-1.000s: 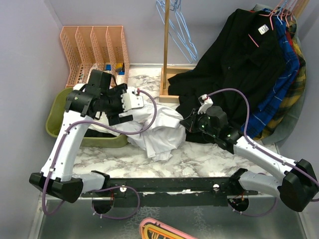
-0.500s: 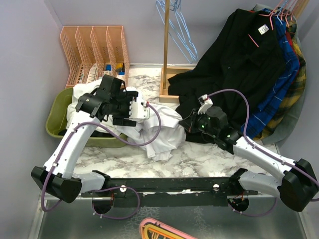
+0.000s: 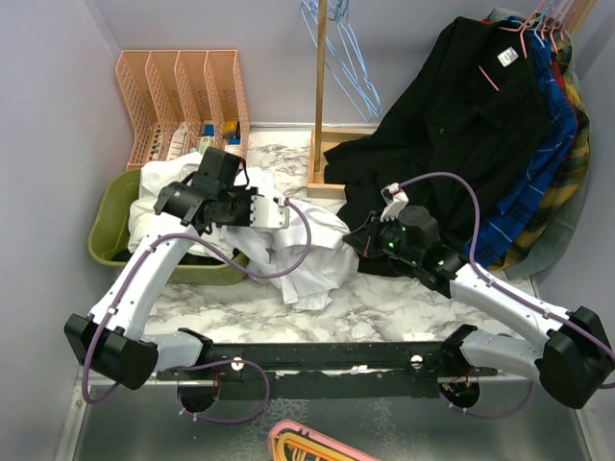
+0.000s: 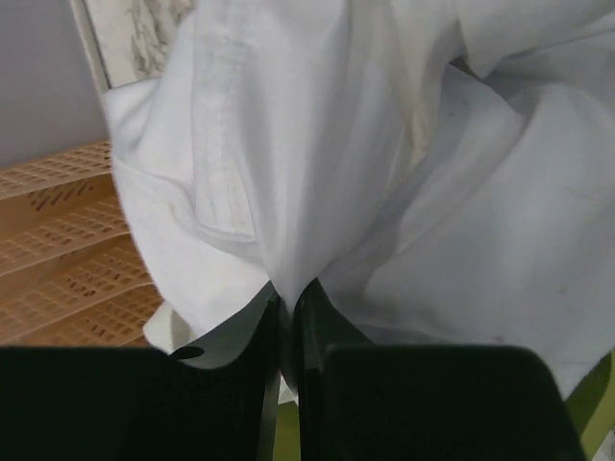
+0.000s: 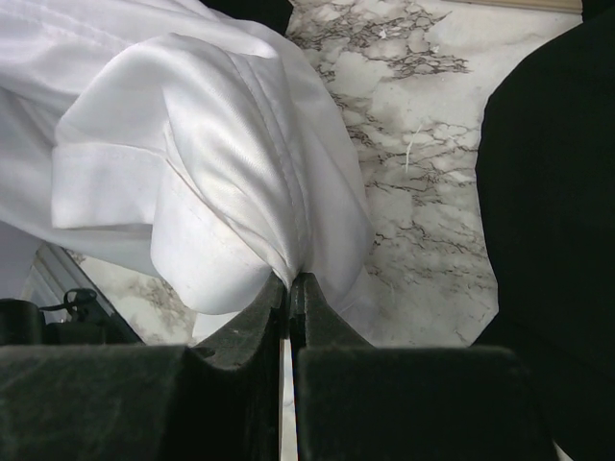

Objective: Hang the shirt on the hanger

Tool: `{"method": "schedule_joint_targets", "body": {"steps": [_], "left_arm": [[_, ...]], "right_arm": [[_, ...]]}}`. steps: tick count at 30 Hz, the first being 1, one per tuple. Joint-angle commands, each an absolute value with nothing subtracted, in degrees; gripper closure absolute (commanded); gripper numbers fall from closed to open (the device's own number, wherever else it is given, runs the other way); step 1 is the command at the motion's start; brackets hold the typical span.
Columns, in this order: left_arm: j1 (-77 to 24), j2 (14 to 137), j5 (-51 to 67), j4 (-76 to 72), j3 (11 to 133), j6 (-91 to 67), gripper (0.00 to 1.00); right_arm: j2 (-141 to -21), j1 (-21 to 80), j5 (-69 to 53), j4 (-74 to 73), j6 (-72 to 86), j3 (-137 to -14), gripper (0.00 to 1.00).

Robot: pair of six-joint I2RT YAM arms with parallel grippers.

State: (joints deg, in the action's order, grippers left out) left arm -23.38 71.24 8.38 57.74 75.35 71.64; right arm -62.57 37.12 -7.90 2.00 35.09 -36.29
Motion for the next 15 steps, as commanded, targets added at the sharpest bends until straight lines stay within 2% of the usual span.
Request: {"method": "schedule_joint_targets", "body": {"steps": [1, 6, 11, 14, 15], "left_arm": [[-24.04, 72.34, 13.53, 64.13, 88.66, 67.47, 0.88], [-24.18, 74.66, 20.93, 76.20, 107.31, 66.37, 0.83], [-24.13, 74.99, 23.24, 78.63, 112.01, 62.06, 0.84], [-24.13, 74.69, 23.00, 76.52, 111.94, 57.96, 1.00], [-24.14, 74.75, 22.16, 75.53, 112.57, 56.64, 1.00]], "right_arm": [[-61.30, 36.98, -11.53, 2.60, 33.43, -37.71, 0.99], [-58.13, 36.99, -14.10, -5.81, 30.25, -44.18, 0.99], [-56.65, 36.94, -21.24, -10.82, 30.26, -51.11, 0.99], [-55.78, 36.94, -24.95, -11.41, 31.27, -55.10, 0.99], [-55.46, 36.92, -25.28, -11.65, 31.55, -56.48, 0.99]]}}
